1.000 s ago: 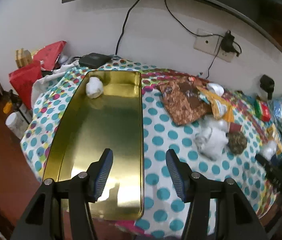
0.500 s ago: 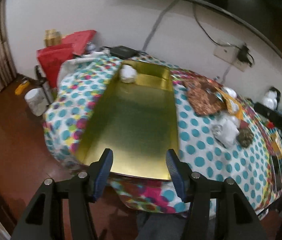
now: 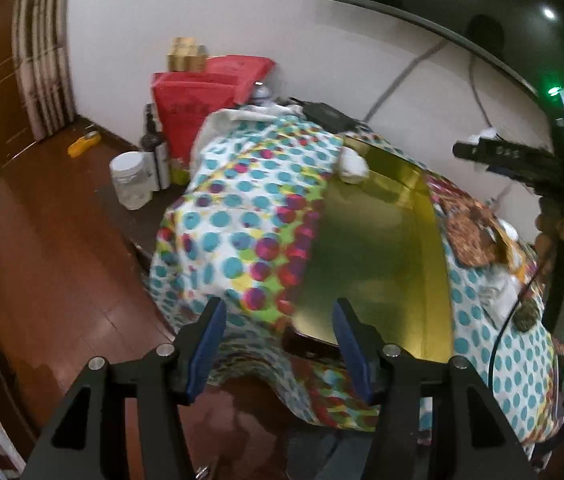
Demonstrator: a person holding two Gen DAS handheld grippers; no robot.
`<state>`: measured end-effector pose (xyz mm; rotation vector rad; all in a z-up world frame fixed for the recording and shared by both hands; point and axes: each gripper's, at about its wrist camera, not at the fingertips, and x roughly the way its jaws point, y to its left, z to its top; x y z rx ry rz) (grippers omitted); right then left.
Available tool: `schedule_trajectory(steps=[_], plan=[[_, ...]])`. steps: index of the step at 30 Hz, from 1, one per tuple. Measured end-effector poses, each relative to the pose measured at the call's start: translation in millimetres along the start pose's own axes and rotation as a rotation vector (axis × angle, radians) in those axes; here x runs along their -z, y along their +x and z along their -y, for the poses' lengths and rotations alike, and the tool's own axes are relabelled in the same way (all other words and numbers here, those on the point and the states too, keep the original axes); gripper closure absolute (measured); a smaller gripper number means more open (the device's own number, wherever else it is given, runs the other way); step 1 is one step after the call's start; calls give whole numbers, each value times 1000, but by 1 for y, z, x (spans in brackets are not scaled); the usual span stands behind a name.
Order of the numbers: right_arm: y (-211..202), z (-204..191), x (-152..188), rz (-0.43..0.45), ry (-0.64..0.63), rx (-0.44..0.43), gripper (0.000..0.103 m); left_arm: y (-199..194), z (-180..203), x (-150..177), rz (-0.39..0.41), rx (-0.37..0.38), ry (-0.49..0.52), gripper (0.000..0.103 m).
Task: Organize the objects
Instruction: 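Carry the plastic-wrapped bundle over the gold tray with the right tool, then lower the plastic bundle into the gold tray and open the right tool, then move the right tool to the braided rope ball and grasp it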
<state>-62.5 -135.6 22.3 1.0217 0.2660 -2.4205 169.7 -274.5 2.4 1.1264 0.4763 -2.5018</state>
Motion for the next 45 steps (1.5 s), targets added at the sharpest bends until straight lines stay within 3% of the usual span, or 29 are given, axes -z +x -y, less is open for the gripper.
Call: schedule_trajectory(steps=[7,11,19,23,30,34,38,42,45], plan=[[82,-9,-18,-162,20,-9,50,14,-46,-2,-28,-38,-104,47],[117,-15,-22,-223,-2,25,50,21,-57,-2,-43,-63,-105,47],[157,-21,-26,-302,-52,65,45,36,-58,-2,-61,-39,-96,47],[162,-21,-27,-303,-29,56,41,43,-56,-5,-46,-69,-62,47],[146,-15,-29,-286,7,9,31,50,-54,-9,-68,-69,-39,47],[115,-6,-33,-220,27,-20,30,42,-52,-11,-57,-44,-44,47],[58,24,-19,-159,70,-55,12,25,-39,-14,-27,-30,4,47],[-1,71,12,-104,164,-2,0,7,-14,-15,16,-11,76,47],[-49,113,44,-35,256,100,0,-4,17,-11,40,45,132,47]])
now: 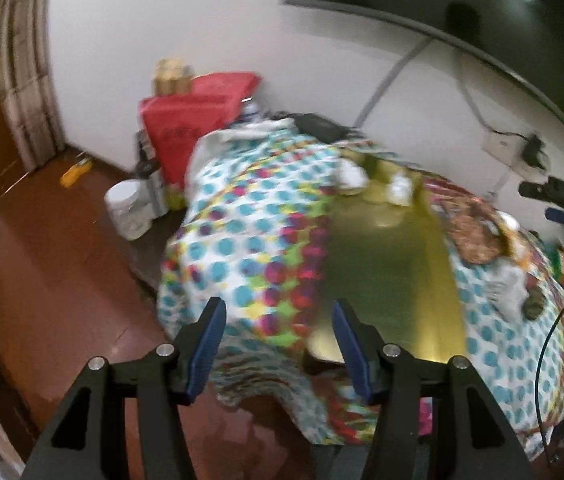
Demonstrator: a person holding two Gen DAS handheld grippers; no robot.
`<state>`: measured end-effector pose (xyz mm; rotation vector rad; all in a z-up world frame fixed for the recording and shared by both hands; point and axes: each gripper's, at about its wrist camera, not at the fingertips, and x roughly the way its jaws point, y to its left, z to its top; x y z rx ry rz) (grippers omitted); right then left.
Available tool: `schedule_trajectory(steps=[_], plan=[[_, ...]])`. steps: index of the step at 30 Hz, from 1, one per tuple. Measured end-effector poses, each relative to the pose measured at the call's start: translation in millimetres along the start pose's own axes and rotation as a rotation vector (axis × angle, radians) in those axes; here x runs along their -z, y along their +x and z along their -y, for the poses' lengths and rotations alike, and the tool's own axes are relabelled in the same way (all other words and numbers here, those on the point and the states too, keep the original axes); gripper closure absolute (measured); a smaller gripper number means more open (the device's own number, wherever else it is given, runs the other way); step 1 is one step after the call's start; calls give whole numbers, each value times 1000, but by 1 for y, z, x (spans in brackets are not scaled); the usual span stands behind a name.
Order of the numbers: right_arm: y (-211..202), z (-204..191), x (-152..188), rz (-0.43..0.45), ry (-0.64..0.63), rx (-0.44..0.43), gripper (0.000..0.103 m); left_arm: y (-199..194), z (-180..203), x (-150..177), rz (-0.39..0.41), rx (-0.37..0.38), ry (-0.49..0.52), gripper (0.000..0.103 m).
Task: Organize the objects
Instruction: 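Move the right tool to the braided rope ball and grasp it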
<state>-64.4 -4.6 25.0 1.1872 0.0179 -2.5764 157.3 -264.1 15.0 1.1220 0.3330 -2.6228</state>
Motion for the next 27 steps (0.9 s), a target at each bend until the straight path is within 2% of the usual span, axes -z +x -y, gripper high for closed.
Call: schedule_trajectory(steps=[2,5,7,9,10,13,17,19,23,27], plan=[[-28,39,18,59,29,44,0,-5,25,0,12,46,40,47],[-60,80,55,153,10,38,0,-14,70,2,49,135,110,47],[-64,99,78,132,-22,48,0,-18,98,3,52,190,146,47],[-60,110,102,49,-73,82,0,-18,130,8,54,254,197,47],[-58,114,108,39,-72,107,0,-16,146,10,40,270,226,47],[-55,129,129,45,-52,154,0,-4,184,19,6,286,290,47],[-41,127,136,39,-121,187,0,15,217,34,-49,320,341,47],[-31,123,134,40,-165,193,1,27,223,35,-88,338,329,47],[-13,118,133,28,-176,224,2,48,233,31,-132,302,313,47],[7,117,130,-7,-173,189,7,65,235,25,-153,318,280,47]])
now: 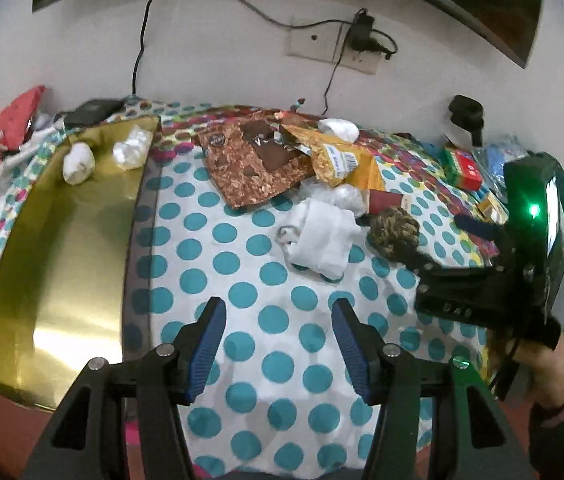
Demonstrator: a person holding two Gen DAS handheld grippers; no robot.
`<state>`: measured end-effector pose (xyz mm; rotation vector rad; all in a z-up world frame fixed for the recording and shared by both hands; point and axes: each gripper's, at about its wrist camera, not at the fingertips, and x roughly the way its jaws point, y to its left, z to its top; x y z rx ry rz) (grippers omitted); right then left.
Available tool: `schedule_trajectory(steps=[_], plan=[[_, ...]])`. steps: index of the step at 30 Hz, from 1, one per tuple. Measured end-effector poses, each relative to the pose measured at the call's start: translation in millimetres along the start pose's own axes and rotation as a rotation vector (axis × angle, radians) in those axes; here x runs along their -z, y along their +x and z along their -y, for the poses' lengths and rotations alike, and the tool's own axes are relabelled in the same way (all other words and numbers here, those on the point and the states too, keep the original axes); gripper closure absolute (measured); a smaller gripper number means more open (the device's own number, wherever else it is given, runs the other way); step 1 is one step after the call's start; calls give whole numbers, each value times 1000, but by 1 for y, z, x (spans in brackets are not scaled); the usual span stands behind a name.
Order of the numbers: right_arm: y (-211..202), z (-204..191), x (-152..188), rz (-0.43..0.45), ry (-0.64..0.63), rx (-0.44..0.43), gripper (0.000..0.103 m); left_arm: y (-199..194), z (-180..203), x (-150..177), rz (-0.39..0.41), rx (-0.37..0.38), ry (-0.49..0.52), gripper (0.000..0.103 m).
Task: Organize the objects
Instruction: 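Move the right tool to the braided rope ball and grasp it, then grasp the folded white cloth with the left tool while the right tool holds the rope ball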
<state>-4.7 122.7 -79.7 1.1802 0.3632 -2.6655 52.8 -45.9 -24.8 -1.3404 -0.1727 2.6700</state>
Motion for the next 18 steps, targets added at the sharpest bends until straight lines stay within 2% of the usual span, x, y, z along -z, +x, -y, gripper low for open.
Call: schedule_trajectory(steps=[2,5,6,7,11,18], plan=[[8,-3,-1,-8,0,-31,15,7,1,-3,2,-9,6,47],[16,-9,-1,-22,-6,-56,34,16,8,-5,3,-33,39,47],[20,-10,-1,-29,-9,-74,44,18,9,-5,1,-35,49,47],[25,-11,1,-45,-4,-105,49,19,11,-6,1,-32,58,46],[32,-9,6,-50,24,-142,57,28,16,-6,-8,-20,82,47],[33,2,4,-35,64,-153,57,43,18,-10,-28,41,48,47]])
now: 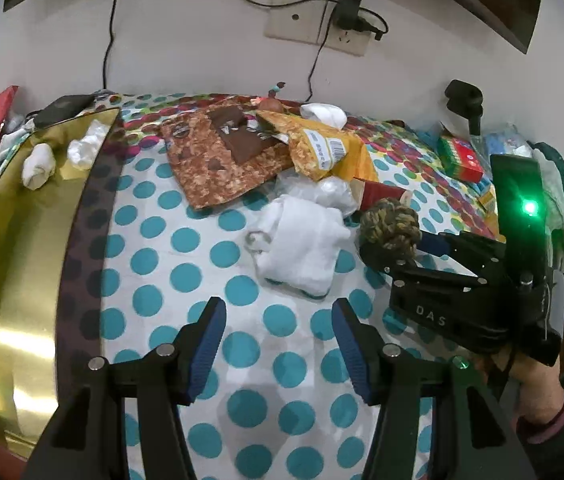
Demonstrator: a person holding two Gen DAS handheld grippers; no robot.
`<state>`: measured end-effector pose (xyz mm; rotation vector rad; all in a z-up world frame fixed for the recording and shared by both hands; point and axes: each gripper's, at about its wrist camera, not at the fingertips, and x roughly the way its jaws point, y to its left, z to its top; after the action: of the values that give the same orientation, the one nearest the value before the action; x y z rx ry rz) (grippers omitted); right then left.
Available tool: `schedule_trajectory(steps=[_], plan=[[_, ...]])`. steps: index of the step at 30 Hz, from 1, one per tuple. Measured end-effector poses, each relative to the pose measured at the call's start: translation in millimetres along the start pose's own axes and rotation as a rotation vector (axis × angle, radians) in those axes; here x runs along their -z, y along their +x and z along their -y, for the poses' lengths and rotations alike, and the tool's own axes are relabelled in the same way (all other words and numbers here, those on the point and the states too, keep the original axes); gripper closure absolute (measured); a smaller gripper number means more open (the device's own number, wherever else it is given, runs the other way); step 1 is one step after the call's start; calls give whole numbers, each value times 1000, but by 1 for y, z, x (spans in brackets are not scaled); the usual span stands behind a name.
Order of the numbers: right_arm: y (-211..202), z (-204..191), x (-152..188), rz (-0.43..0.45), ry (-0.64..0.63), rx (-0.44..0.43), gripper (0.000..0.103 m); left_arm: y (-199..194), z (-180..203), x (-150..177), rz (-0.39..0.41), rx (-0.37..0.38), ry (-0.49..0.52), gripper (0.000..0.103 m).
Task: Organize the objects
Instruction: 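Grasp the folded white cloth with the left tool while the right tool holds the rope ball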
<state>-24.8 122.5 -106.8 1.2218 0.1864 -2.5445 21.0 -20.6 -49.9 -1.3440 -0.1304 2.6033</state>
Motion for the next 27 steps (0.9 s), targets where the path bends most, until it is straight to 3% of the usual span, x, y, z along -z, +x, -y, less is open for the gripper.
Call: schedule_trajectory(steps=[2,8,25,27], plan=[[0,5,0,3,5,42,57,4,7,-2,-4,-11,18,47],[0,26,0,3,103,3,57,26,27,-11,-17,-62,82,47],[0,22,-1,-1,96,36,57,54,36,-20,46,-197,146,47],[0,23,-1,1,99,35,57,52,36,-19,59,-193,149,53]])
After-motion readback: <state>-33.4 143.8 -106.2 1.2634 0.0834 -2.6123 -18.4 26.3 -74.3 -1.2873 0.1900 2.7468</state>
